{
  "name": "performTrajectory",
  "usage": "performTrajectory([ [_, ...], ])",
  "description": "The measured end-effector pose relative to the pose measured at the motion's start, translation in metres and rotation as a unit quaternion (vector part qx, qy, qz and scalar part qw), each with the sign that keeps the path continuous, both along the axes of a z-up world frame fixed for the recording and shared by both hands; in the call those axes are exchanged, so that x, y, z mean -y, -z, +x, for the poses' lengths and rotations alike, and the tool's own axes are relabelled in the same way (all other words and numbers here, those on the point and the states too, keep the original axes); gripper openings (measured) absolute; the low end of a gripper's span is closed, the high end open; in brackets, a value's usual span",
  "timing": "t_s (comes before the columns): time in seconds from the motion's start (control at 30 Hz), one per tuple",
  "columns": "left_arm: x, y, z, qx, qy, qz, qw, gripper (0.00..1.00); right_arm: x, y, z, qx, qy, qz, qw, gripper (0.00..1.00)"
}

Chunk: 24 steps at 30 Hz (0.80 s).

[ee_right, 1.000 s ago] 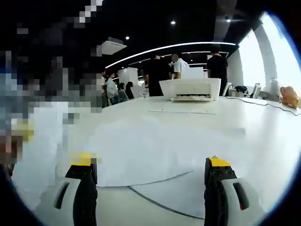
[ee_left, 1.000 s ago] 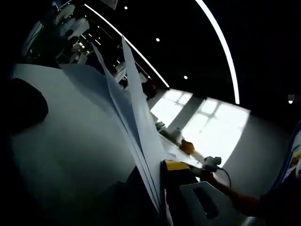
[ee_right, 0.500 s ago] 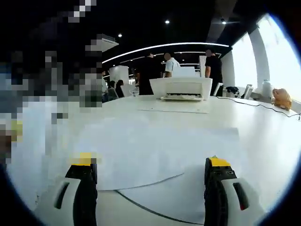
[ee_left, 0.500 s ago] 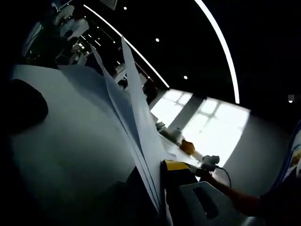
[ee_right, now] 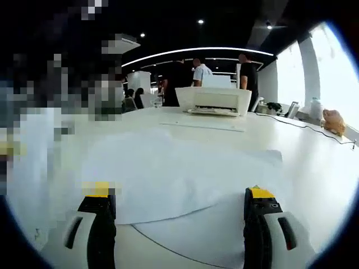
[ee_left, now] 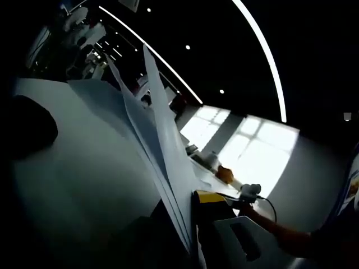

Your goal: Organize the stack of printing papers by aligning and flattening the scattered papers on the table

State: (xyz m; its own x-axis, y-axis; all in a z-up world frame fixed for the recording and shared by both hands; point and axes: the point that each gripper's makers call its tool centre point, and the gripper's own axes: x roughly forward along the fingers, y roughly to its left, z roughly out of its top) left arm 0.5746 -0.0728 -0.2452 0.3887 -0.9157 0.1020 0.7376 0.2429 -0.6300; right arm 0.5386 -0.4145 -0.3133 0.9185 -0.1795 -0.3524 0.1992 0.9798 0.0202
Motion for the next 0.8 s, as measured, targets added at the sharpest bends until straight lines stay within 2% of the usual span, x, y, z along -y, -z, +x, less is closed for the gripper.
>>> performTrajectory([
  [0.53,-0.0002,-0.0019,-0.0061,-0.001,0.0,-0.003,1.0,0.07,0.0014,0.0014,0.0011,-0.004,-0.002,-0.008,1.0,0.9],
  [0.8,-0.0009,-0.0023,-0.0054,-0.001,0.0,-0.004,1.0,0.07,-0.0025,0.0011,0.002,0.0,-0.012,-0.009,0.9999,0.85],
])
